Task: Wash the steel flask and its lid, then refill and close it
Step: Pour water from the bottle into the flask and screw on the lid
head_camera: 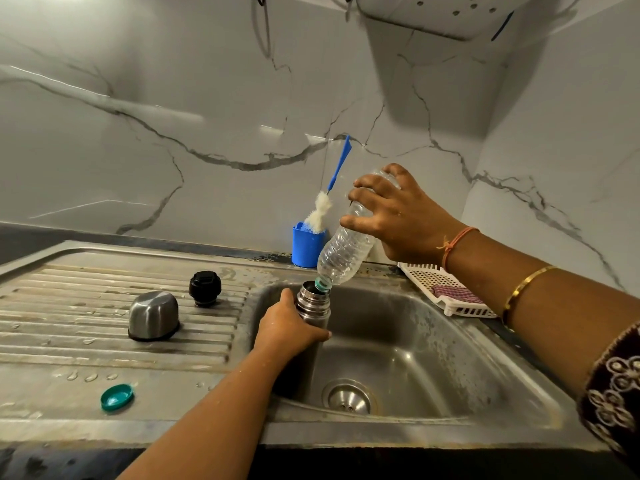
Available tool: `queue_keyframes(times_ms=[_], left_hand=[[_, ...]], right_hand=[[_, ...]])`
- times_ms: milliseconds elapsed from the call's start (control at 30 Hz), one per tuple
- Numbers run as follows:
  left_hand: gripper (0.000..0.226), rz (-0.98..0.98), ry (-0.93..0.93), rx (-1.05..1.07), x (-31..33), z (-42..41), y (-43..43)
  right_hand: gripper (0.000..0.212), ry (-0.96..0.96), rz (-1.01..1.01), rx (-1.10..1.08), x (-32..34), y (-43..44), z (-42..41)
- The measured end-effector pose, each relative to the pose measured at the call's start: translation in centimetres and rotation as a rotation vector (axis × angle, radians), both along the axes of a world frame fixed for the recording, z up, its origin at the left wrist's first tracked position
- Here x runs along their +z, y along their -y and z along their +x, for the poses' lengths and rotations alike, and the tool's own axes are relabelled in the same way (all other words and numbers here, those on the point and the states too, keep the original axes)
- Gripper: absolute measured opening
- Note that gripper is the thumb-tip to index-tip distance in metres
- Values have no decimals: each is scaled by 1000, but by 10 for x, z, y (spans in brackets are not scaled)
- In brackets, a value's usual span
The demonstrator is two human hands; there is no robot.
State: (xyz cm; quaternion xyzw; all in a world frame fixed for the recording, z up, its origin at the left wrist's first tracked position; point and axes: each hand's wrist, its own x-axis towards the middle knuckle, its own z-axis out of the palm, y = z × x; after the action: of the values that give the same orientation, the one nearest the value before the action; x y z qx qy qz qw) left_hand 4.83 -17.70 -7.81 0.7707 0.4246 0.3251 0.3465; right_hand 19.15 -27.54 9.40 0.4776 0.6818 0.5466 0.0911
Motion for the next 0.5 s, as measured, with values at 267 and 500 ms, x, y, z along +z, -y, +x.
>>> queue_keyframes(times_ms=[267,500], left_hand=[[74,0,17,16,-2,0,-3],[81,2,32,20,-2,1,-3]], right_hand=[[65,-171,149,-80,-6,10,10],[66,-342,174,-119,-18,15,16]])
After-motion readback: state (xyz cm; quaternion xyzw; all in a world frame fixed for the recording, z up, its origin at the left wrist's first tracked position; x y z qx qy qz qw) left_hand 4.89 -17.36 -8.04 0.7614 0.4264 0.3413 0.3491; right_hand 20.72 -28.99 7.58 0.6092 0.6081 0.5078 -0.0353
